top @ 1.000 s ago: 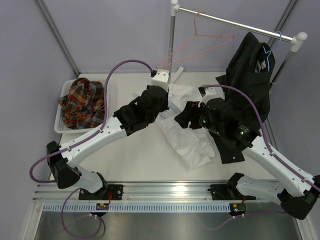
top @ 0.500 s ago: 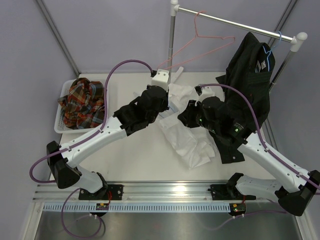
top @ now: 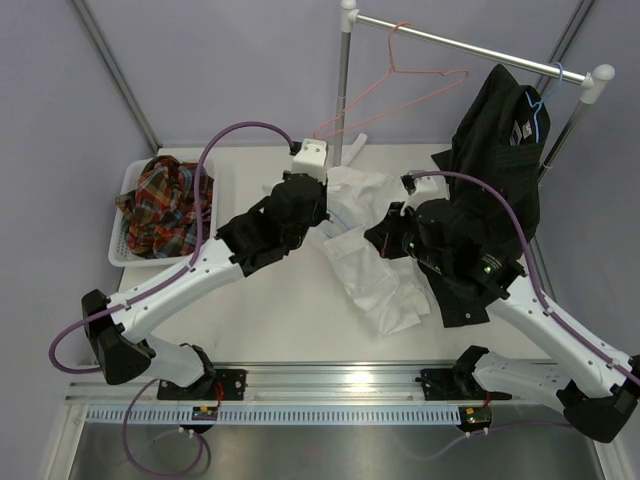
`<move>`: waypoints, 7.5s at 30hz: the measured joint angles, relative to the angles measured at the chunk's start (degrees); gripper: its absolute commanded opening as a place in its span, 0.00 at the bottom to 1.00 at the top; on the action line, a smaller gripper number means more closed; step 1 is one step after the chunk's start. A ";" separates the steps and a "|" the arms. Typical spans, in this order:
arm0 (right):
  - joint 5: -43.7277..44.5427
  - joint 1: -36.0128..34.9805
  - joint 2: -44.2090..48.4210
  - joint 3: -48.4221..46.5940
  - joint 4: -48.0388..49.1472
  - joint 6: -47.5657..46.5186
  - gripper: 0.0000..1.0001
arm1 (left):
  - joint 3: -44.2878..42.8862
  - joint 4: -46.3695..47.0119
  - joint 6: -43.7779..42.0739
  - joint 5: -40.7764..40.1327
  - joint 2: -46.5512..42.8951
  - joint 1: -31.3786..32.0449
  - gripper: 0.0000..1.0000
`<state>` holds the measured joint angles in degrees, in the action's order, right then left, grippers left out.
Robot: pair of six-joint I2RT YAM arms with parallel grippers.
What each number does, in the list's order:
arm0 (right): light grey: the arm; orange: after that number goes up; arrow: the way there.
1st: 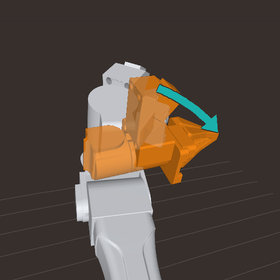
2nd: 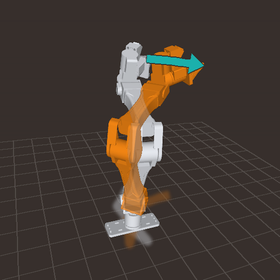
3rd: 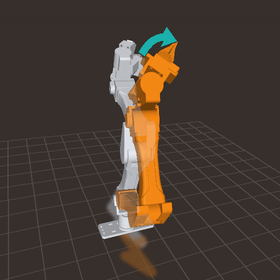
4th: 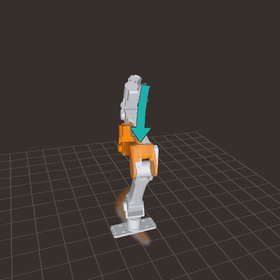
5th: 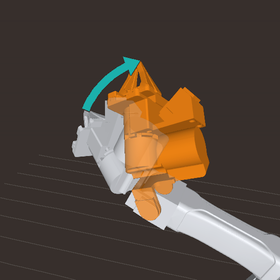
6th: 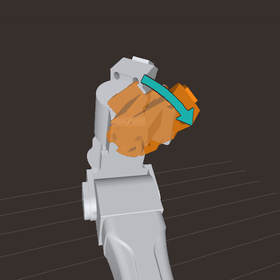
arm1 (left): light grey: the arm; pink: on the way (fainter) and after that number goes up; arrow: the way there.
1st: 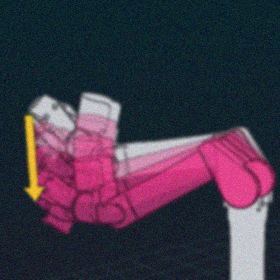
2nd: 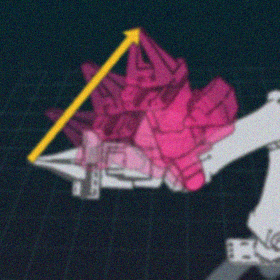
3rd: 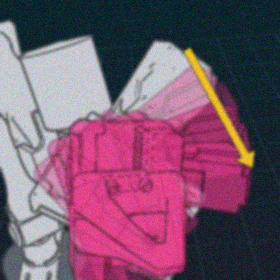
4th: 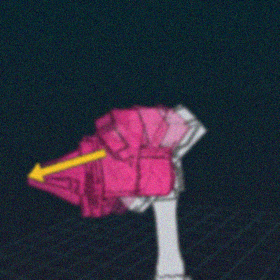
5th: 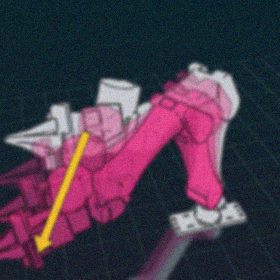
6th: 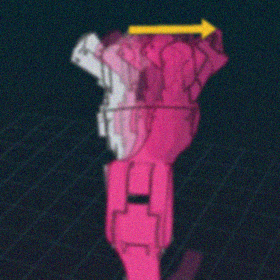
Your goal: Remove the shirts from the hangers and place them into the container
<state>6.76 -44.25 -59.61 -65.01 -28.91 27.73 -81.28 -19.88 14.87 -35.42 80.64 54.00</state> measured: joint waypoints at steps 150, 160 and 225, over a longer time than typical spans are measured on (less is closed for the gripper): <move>5.66 -5.51 6.05 22.93 10.69 10.58 0.64 | 11.23 0.76 22.84 17.55 -15.85 -9.33 0.00; 7.74 -5.51 18.67 12.09 -7.54 0.17 0.78 | 11.56 0.66 13.57 11.93 -16.81 -9.35 0.00; -3.26 -5.75 14.14 1.79 -18.99 -11.41 0.00 | 10.71 -3.74 8.24 12.66 -22.16 -13.94 0.99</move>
<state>3.51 -50.00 -45.47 -63.22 -47.90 16.32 -70.57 -23.62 23.11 -22.76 58.48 40.05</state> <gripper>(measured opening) 0.035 0.988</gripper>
